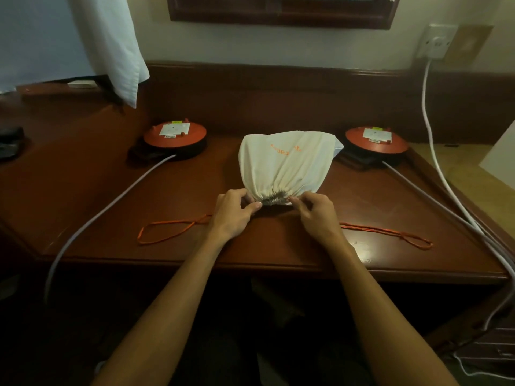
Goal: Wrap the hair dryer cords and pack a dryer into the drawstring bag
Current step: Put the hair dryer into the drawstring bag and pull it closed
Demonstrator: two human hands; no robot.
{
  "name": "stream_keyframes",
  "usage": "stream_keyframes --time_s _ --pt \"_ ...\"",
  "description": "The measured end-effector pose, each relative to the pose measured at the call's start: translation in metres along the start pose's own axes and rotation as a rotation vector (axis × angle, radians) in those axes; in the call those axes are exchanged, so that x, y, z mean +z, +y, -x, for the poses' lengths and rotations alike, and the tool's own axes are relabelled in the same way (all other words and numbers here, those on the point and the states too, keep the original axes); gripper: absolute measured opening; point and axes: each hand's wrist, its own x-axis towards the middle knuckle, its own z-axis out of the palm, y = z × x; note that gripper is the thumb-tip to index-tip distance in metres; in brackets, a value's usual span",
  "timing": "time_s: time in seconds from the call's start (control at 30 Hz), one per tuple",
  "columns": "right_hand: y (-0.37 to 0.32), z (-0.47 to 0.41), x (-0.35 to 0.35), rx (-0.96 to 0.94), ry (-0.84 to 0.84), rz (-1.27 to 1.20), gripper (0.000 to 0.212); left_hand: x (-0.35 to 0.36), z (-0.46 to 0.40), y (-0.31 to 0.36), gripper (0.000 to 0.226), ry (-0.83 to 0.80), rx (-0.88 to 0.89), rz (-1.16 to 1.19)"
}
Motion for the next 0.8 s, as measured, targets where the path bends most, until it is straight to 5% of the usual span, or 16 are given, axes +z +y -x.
stream_keyframes --time_s 0.3,0.8 --pt "0.010 0.005 0.001 0.019 0.238 0.022 0.021 0.006 0.005 -0.010 0.019 0.082 0.236 -0.040" --pt "0.018 -0.006 -0.038 -0.062 0.260 -0.001 0.015 -0.026 0.012 -0.030 0.012 0.215 0.469 -0.292"
